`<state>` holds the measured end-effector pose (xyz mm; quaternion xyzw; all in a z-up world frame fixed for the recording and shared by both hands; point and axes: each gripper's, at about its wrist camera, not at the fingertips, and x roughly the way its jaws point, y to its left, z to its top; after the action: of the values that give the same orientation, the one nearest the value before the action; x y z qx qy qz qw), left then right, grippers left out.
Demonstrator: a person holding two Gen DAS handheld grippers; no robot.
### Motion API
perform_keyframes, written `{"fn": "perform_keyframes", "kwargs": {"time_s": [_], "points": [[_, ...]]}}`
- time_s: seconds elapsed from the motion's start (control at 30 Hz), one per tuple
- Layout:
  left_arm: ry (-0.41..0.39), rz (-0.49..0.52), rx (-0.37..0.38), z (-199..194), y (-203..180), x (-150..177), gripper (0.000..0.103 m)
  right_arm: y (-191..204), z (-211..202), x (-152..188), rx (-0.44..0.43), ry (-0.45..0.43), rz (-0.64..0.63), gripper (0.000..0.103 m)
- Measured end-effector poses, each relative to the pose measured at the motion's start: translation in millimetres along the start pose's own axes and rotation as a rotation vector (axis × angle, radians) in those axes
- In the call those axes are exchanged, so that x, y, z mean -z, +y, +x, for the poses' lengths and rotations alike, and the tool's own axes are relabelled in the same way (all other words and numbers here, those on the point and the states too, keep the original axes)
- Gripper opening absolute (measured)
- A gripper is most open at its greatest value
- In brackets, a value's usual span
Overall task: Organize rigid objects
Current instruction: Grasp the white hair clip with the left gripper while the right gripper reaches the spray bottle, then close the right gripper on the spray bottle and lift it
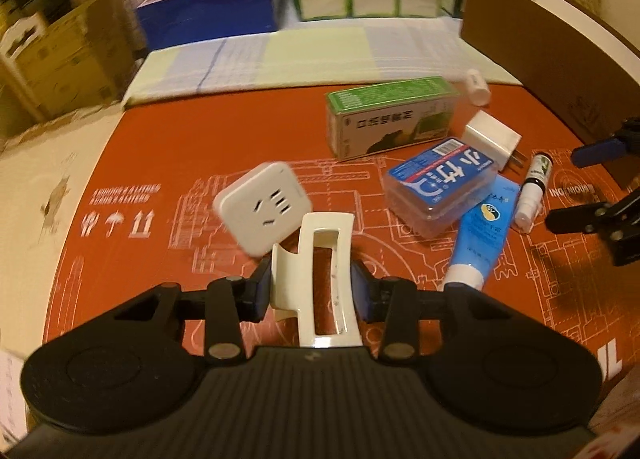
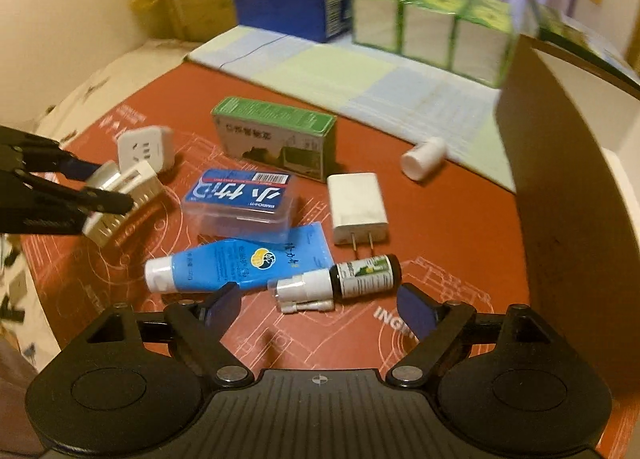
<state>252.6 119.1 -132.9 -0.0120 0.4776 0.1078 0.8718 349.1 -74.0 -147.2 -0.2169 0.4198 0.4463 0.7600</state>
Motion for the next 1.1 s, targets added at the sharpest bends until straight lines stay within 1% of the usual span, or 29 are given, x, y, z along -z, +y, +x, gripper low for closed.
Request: {"fn": "perform_keyframes", "kwargs": {"time_s": [0.2, 0.37, 0.53, 0.77, 0.97, 1.1], "points": [[0.011, -0.094, -0.048, -9, 3, 10, 0.037, -11, 17, -4, -0.007, 0.025, -0.081, 0.082], [0.024, -0.155, -0.077, -13, 2, 17, 0.037, -17, 26, -4, -0.054, 0.042, -0.096, 0.084], [0.031, -0.195, -0.099, -17, 2, 22, 0.037, -17, 32, -4, -0.063, 0.046, -0.102, 0.085], [0.028, -0.210, -0.116, -22, -1, 24, 0.037, -14, 35, -6, -0.055, 0.036, -0.089, 0.086], [0.023, -0.208, -0.114, -23, -3, 23, 0.037, -5, 39, -1, -0.032, 0.046, -0.122, 0.087], [0.022, -0.208, -0.116, -24, -3, 24, 0.037, -3, 41, 0, -0.017, 0.039, -0.091, 0.087]]}}
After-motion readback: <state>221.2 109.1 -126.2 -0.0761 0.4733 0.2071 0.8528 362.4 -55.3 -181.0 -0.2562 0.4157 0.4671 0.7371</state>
